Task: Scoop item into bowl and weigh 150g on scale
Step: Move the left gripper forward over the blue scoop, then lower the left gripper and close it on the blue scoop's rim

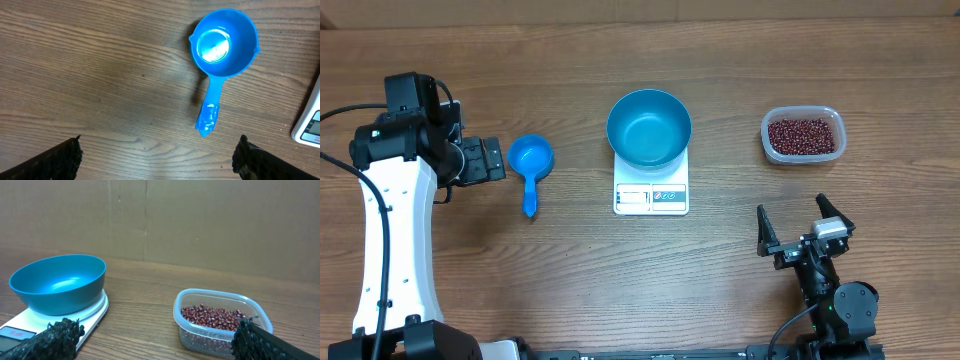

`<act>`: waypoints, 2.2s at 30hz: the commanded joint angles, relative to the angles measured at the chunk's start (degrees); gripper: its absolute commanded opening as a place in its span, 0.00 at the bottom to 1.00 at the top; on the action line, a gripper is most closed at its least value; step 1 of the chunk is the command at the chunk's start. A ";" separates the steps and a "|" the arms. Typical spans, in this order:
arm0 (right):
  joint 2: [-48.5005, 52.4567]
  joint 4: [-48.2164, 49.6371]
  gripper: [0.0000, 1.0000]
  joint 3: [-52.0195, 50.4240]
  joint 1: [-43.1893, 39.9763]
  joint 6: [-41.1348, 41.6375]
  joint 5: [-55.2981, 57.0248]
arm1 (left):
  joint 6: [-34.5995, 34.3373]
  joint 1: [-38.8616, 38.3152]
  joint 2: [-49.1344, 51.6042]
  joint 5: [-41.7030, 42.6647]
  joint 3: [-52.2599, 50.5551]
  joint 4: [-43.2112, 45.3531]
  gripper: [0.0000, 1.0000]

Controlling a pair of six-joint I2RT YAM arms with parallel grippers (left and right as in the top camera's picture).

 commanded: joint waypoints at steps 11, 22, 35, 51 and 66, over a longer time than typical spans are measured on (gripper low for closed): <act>-0.57 0.13 1.00 -0.59 -0.15 -0.87 -0.26 | -1.46 0.15 0.42 4.39 1.29 4.59 1.00; -0.57 0.13 1.00 -0.59 -0.15 -0.87 -0.26 | -6.84 0.13 6.62 3.93 1.27 4.81 1.00; -0.57 0.15 1.00 -0.59 -0.15 -0.87 -0.26 | -11.69 -2.84 15.08 0.59 1.27 7.15 1.00; -0.57 0.13 1.00 -0.59 -0.15 -0.87 -0.26 | -17.88 -4.68 18.51 -0.76 1.27 10.80 1.00; -0.57 0.13 1.00 -0.59 -0.15 -0.87 -0.26 | -22.43 -4.68 18.51 -1.40 1.27 11.80 1.00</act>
